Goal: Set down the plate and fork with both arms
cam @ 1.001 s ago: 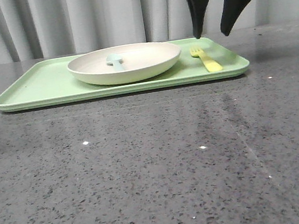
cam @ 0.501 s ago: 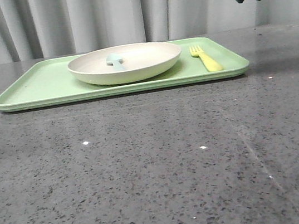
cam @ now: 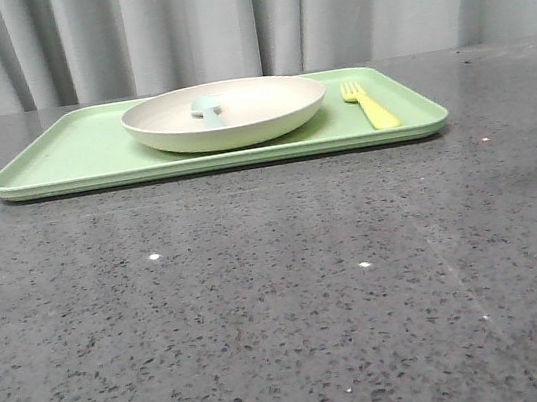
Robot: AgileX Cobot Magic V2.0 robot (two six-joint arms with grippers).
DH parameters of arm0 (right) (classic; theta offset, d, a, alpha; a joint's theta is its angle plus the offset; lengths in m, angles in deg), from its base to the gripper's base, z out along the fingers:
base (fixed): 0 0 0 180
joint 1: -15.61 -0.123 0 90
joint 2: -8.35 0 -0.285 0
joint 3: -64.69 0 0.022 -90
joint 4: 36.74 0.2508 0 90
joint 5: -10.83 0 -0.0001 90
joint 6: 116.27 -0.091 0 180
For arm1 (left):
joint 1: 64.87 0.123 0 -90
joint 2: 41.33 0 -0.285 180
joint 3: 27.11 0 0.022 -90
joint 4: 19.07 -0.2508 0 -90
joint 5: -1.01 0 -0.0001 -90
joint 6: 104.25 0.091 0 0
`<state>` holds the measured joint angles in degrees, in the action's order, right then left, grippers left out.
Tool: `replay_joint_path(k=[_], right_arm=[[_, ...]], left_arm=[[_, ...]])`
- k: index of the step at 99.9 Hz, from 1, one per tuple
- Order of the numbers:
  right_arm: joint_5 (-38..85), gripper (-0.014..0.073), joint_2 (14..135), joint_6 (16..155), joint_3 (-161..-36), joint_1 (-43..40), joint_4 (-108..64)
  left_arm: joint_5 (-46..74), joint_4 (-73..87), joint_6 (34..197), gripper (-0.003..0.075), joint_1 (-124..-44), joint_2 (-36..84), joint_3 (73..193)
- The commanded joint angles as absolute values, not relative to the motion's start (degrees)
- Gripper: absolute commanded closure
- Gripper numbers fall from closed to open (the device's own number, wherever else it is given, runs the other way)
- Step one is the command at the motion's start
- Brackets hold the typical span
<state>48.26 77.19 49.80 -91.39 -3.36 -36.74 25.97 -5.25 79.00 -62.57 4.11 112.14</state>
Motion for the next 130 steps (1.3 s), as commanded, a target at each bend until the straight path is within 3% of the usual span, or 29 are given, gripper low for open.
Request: replay_joint_path(k=[1, 40, 74, 130], right_arm=[[40.95, 0.0643, 71.24, 50.14, -88.09, -2.99, -37.49], [27.35, 0.0645, 49.94, 50.14, -66.91, -2.99, -39.86], [27.26, 0.0645, 32.91, 50.14, -59.55, -2.99, -39.91], [27.55, 0.0645, 30.93, 50.14, -59.49, -2.99, -39.91]], left_arm=[[21.03, -5.42, 78.4, 0.0741, -62.43, 2.28, 112.69], [19.13, -6.9, 80.36, 0.0741, -62.43, -8.66, 104.94], [19.11, -6.9, 80.36, 0.0741, -62.43, -17.98, 100.28], [19.11, -6.66, 80.36, 0.0741, -62.43, -18.77, 100.28]])
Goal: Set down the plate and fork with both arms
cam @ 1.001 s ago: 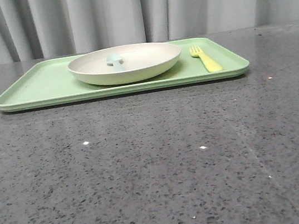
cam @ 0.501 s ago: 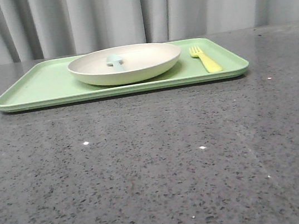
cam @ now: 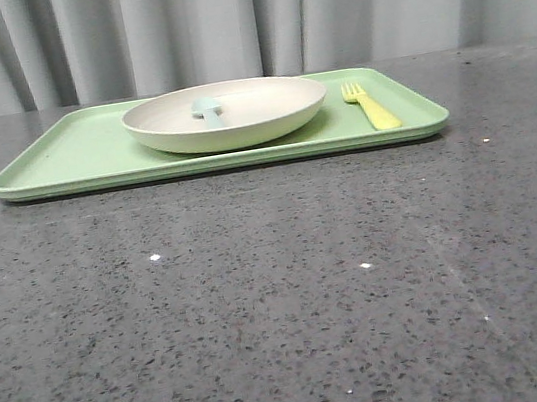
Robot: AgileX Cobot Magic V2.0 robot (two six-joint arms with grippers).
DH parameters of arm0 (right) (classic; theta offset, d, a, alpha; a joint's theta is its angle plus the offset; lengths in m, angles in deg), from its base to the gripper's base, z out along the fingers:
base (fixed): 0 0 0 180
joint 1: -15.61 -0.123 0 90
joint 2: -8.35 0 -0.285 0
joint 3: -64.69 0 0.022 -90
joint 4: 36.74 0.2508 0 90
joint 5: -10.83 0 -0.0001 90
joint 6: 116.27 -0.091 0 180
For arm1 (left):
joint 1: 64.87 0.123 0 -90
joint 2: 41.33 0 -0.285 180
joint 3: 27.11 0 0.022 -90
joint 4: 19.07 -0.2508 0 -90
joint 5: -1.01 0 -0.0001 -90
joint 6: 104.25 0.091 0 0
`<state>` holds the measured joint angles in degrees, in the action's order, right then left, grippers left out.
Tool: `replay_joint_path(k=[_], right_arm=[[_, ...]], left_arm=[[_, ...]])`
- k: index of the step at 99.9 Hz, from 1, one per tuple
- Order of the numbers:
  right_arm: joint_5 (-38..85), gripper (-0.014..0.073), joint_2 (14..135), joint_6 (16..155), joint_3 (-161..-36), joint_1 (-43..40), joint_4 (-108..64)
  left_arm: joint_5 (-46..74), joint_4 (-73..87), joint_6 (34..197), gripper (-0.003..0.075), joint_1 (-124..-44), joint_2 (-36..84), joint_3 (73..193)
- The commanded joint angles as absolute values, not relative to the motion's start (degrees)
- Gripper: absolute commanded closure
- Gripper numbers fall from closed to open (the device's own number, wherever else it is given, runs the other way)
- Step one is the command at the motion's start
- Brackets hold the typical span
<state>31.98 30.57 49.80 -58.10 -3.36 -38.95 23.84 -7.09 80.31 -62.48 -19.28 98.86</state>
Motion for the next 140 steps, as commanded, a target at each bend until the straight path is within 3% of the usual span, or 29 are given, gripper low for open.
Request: replay_joint_path(k=[1, 39, 69, 105, 140], right_arm=[[27.55, 0.0645, 30.93, 50.14, -59.49, -2.99, -39.91], [27.55, 0.0645, 30.93, 50.14, -59.49, -2.99, -39.91], [27.53, 0.0645, 30.93, 50.14, -59.49, -2.99, -39.91], [27.53, 0.0645, 30.93, 50.14, -59.49, -2.99, -39.91], [27.54, 0.0645, 30.99, 50.14, -59.49, -2.99, -39.91]], left_arm=[[19.11, -6.66, 80.36, 0.0741, -62.43, -18.77, 100.28], [17.89, -6.66, 80.36, 0.0741, -62.43, -18.77, 98.0], [-0.21, -12.95, 78.34, 0.0741, -65.05, -23.42, 87.16], [-4.42, -15.09, 75.75, 0.0741, -67.99, -31.93, 74.85], [-0.31, -15.22, 75.75, 0.0741, -67.99, -35.53, 74.97]])
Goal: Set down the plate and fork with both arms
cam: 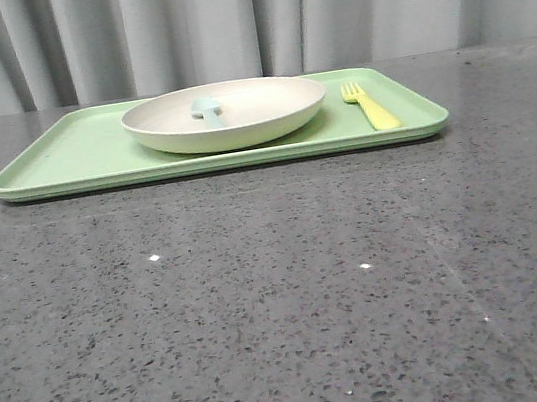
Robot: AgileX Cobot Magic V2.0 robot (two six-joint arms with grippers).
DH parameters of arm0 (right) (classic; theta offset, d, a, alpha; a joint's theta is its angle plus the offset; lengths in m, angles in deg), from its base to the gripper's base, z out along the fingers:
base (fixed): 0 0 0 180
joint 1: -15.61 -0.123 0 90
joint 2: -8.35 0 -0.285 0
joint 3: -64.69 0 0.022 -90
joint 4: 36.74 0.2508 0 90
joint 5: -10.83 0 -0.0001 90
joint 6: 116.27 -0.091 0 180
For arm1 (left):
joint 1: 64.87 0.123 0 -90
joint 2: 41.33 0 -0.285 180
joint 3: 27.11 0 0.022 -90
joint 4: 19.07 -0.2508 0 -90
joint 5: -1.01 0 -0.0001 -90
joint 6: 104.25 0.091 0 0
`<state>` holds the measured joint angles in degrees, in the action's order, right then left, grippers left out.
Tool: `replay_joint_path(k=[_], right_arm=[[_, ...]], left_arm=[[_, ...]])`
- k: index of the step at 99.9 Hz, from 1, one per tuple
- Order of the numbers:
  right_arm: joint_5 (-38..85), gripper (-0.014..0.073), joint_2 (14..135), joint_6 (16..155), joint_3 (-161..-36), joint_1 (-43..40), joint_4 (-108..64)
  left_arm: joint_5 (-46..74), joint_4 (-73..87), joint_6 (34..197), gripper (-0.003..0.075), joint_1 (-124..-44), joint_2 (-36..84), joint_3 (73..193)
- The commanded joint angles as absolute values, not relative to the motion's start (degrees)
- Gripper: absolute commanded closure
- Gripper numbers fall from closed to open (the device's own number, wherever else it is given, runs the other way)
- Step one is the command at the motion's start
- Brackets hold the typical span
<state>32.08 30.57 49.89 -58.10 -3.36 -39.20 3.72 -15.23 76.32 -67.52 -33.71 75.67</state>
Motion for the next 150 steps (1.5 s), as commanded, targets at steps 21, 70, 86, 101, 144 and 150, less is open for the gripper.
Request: replay_joint_path(k=[21, 70, 86, 101, 144, 150], right_arm=[[27.54, 0.0645, 30.99, 50.14, -59.49, -2.99, -39.91], [27.54, 0.0645, 30.99, 50.14, -59.49, -2.99, -39.91], [27.54, 0.0645, 30.99, 50.14, -59.49, -2.99, -39.91], [27.54, 0.0645, 30.99, 50.14, -59.49, -2.99, -39.91], [12.89, 0.0645, 30.06, 51.63, -53.88, 0.64, -42.36], [10.5, 0.0645, 29.0, 53.43, -52.11, 2.3, -42.36]], left_arm=[[-0.31, -15.22, 75.75, 0.0741, -67.99, -35.53, 74.97], [-0.31, -15.22, 75.75, 0.0741, -67.99, -35.53, 74.97], [-0.31, -15.22, 75.75, 0.0741, -67.99, -35.53, 74.97], [-0.31, -15.22, 75.75, 0.0741, -67.99, -35.53, 74.97], [-0.31, -15.22, 75.75, 0.0741, -67.99, -35.53, 74.97], [-0.31, -15.22, 75.75, 0.0741, -67.99, -35.53, 74.97]])
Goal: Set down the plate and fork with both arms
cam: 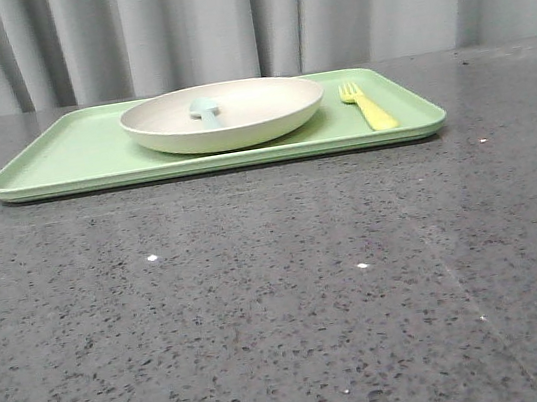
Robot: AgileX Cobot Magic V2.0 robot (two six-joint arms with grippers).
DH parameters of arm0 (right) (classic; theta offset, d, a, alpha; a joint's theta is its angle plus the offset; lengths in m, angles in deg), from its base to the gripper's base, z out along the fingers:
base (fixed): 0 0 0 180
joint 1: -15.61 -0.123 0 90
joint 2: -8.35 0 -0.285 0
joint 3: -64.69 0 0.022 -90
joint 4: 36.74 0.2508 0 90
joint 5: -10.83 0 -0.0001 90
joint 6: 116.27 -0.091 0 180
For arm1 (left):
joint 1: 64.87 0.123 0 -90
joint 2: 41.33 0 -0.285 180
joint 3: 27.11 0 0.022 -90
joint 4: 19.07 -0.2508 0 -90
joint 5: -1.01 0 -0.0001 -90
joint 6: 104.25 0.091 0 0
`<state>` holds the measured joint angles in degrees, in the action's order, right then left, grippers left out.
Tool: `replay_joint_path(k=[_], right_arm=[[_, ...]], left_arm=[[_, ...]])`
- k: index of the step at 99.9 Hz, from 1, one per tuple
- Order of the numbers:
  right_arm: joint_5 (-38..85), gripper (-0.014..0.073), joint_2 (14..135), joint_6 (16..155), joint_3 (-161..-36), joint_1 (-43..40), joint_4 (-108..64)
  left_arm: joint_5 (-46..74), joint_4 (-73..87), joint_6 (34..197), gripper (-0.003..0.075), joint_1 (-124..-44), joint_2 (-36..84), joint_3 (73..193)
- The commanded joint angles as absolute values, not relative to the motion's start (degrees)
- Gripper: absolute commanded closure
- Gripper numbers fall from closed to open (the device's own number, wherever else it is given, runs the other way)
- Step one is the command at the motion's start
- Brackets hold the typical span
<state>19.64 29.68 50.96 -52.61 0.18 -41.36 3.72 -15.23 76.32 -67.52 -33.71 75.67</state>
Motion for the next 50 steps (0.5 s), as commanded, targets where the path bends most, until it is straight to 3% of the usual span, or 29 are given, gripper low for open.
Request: replay_joint_path(k=[1, 50], right_arm=[[10.17, 0.0645, 28.88, 53.7, -51.91, 2.5, -42.29], [10.23, 0.0645, 14.07, 53.65, -36.67, 12.48, -41.23]], left_arm=[[-0.31, -15.22, 75.75, 0.0741, -67.99, -35.53, 74.97], [-0.31, -15.22, 75.75, 0.0741, -67.99, -35.53, 74.97]])
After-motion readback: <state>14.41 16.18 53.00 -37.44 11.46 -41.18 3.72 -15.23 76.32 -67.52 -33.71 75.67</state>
